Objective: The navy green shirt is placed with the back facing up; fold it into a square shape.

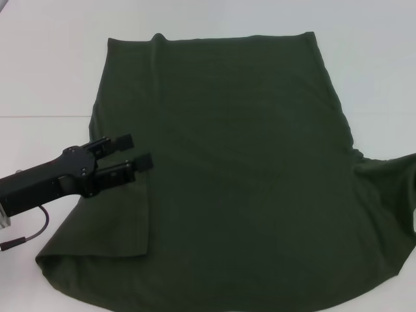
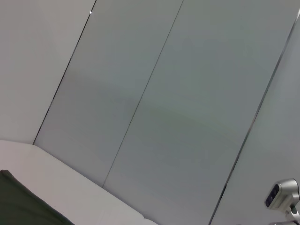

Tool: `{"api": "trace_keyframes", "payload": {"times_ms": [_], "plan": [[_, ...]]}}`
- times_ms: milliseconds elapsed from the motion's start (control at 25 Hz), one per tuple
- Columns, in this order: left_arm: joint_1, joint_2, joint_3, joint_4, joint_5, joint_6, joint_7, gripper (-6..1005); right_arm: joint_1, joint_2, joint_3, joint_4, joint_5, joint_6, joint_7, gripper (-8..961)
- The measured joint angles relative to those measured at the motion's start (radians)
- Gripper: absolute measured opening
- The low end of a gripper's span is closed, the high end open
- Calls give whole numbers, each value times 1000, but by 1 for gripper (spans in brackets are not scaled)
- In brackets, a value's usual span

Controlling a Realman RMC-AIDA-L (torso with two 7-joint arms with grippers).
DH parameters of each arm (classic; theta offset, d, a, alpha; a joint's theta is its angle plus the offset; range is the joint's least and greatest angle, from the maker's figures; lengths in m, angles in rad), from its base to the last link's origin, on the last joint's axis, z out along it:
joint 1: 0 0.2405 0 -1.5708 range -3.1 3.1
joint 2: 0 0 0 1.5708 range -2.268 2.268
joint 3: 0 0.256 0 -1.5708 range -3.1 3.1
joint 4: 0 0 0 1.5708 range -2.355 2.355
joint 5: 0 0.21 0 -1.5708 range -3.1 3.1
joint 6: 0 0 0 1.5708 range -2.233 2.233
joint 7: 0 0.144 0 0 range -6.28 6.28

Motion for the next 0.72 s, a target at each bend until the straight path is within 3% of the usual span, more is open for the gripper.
{"api": "trace_keyframes", "payload": {"times_ms": [360,720], "plan": [[3,-3,5,-2,5,0,-2,902,74,-6,-74,2,-1,-2,6,16],[3,-4,8,-2,11,0,-2,902,169,4,-305,15,-7,85,61,17]]}}
